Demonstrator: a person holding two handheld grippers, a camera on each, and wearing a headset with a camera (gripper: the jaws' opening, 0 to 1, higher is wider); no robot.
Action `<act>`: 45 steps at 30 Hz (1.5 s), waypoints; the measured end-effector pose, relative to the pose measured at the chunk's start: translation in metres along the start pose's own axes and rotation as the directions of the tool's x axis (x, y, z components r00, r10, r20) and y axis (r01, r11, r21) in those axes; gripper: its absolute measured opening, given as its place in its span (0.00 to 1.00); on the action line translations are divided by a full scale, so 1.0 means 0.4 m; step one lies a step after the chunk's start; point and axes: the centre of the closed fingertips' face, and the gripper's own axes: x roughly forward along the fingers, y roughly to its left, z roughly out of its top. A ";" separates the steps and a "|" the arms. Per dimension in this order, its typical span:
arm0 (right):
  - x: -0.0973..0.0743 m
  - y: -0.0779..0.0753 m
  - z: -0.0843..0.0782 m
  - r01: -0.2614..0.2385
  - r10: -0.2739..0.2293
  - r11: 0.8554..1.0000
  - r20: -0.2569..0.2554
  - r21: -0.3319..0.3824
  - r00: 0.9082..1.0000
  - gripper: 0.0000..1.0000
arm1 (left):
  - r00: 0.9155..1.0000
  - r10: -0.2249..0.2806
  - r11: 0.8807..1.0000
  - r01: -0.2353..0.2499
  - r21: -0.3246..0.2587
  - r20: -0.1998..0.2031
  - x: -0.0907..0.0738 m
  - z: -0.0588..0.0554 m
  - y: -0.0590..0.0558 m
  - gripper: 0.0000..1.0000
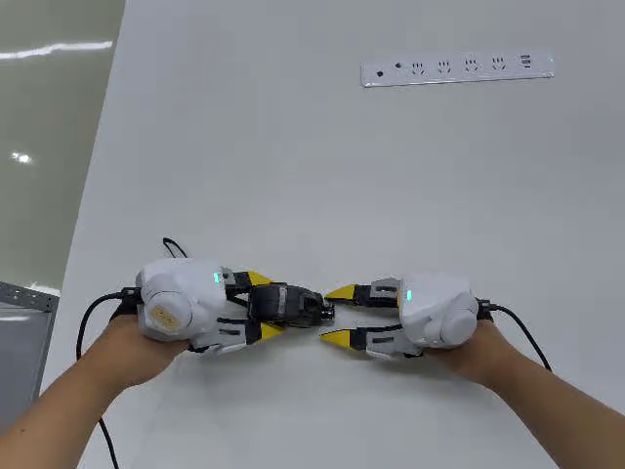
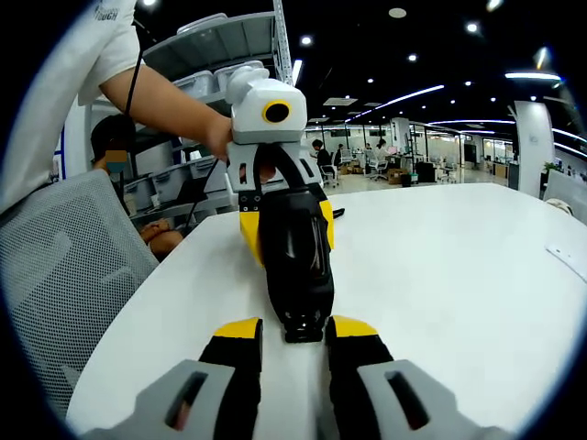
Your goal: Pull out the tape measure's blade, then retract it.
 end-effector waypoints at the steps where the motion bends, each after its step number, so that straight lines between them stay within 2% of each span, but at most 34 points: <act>1: 0.001 0.000 0.000 -0.002 0.002 1.000 0.000 0.001 1.000 0.28 | 1.000 0.000 1.000 0.000 0.000 -0.001 0.000 0.000 0.000 0.32; 17: -0.001 -0.009 -0.001 0.012 -0.012 1.000 -0.002 0.008 1.000 0.20 | 1.000 -0.001 1.000 0.001 0.003 -0.003 0.000 -0.001 -0.001 0.32; 45: -0.004 -0.009 -0.001 -0.019 0.019 1.000 -0.003 0.021 1.000 0.16 | 1.000 -0.010 1.000 0.010 0.008 -0.003 0.000 -0.001 0.000 0.32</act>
